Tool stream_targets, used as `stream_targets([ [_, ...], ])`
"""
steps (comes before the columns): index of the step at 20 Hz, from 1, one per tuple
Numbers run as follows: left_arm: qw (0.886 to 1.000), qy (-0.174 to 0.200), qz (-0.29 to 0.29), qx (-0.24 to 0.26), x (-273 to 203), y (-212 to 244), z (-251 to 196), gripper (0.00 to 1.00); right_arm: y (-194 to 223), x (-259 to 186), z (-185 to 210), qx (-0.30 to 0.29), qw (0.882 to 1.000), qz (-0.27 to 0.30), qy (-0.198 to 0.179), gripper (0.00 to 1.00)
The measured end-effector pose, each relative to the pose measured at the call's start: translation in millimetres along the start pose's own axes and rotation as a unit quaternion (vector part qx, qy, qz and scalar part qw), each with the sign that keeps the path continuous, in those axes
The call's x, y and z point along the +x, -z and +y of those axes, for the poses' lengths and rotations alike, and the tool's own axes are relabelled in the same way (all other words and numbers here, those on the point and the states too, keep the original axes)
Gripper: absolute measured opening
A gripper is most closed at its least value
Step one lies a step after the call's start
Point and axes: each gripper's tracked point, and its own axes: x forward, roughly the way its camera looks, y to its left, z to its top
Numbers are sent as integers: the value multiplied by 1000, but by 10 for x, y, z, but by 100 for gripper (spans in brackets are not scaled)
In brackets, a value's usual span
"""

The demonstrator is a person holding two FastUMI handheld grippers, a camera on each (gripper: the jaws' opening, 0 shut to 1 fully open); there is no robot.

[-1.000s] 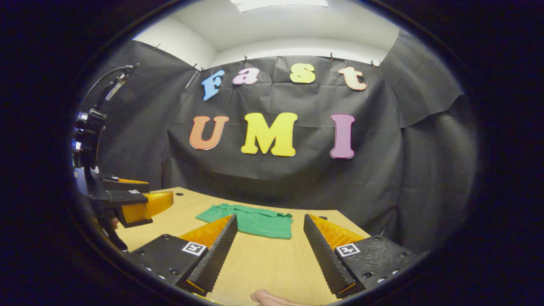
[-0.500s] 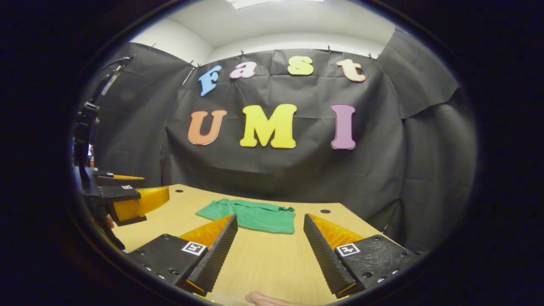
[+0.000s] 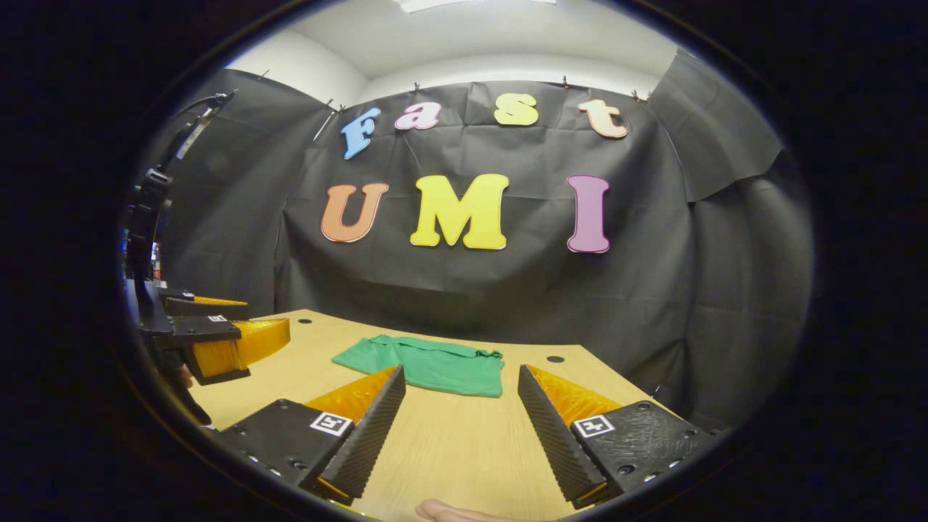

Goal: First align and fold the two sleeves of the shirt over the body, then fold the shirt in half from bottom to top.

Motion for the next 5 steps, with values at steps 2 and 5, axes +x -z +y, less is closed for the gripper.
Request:
stream_targets([
  [2,1000,0,-1,1,-13,-5,1,100,12,2,2,-1,1000,0,0,95],
  [5,1000,-1,-3,4,-16,-15,-3,100,14,6,25,-2,1000,1,-1,95],
])
